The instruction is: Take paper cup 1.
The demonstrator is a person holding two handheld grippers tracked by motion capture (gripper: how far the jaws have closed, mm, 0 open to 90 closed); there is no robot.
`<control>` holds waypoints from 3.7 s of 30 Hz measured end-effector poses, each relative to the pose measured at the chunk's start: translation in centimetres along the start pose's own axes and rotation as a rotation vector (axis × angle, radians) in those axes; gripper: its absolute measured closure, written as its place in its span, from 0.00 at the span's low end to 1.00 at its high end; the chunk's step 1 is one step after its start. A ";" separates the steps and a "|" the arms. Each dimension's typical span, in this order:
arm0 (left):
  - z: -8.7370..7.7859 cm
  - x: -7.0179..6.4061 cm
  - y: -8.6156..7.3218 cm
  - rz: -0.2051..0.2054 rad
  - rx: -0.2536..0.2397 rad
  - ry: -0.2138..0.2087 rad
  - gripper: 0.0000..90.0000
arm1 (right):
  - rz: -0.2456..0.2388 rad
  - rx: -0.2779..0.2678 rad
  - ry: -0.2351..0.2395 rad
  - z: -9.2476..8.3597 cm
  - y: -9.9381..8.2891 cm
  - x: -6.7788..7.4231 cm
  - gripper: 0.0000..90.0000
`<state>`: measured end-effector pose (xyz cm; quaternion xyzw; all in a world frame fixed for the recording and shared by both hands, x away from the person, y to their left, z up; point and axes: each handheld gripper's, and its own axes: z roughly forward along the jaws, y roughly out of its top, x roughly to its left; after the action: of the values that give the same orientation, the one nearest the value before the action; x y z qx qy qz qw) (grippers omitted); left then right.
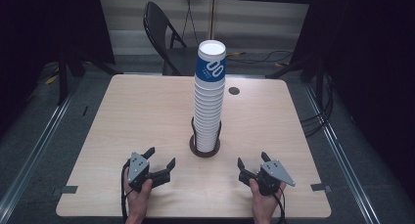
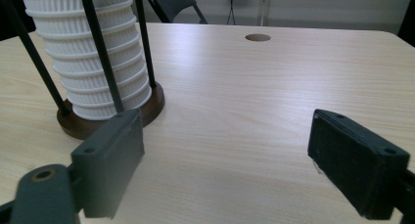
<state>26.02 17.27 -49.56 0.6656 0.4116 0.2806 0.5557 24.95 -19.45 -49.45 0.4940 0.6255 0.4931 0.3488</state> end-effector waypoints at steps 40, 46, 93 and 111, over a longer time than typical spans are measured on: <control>-0.3 -0.1 -0.2 0.023 -0.041 -0.036 0.18 | -0.035 -0.120 0.298 -0.2 10.0 3.0 0.25; -0.4 -0.1 -0.2 0.024 -0.043 -0.036 0.18 | -0.039 -0.133 0.352 -0.1 11.9 3.3 0.24; -0.4 0.0 -0.2 0.018 -0.047 -0.048 0.19 | -0.087 -0.232 0.482 2.7 24.3 4.9 0.15; -0.5 -0.1 -0.2 0.025 -0.049 -0.056 0.19 | -0.080 -0.207 0.512 5.9 26.2 6.0 0.15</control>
<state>25.55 17.46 -49.68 0.6646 0.3807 0.2788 0.5794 35.94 -11.38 -25.57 0.2897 0.6587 0.6489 0.2473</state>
